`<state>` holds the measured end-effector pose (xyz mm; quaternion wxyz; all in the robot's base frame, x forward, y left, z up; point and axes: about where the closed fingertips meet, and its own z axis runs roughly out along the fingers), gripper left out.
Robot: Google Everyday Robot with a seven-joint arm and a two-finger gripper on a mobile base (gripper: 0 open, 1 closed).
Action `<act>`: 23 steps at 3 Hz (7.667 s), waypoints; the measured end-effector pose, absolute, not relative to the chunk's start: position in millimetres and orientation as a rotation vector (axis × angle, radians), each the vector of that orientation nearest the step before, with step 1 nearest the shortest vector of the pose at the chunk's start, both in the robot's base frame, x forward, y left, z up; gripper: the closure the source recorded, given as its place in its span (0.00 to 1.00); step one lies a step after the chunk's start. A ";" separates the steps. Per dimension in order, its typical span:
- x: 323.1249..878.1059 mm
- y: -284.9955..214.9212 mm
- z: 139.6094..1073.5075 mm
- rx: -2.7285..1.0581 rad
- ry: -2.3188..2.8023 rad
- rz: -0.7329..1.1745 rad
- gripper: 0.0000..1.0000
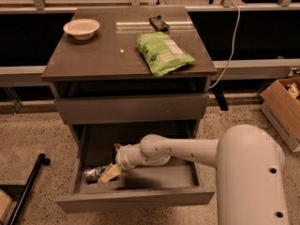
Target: Pick redbull can from middle drawer and place on counter
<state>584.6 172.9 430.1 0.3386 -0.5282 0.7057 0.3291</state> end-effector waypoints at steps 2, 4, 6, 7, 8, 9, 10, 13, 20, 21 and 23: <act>587.5 187.8 383.1 -1.346 1.887 0.876 0.19; 578.0 193.8 384.1 -1.354 1.891 0.866 0.65; 564.3 198.3 389.3 -1.339 1.878 0.922 1.00; 555.0 185.6 435.9 -1.297 1.823 0.931 1.00; 537.2 158.7 503.1 -1.237 1.817 0.914 1.00; 522.2 135.1 576.3 -1.229 1.824 0.893 1.00; 527.6 101.8 647.3 -1.239 1.773 0.868 1.00; 630.4 -25.7 869.8 -1.470 1.678 0.515 1.00; 815.8 98.7 865.5 -1.296 1.634 0.307 0.61; 839.6 98.6 844.9 -1.287 1.667 0.295 0.37; 846.3 89.4 829.9 -1.268 1.709 0.290 0.00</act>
Offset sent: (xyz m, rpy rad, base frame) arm 0.0046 0.0190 -0.0636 -0.0063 0.0556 -0.0331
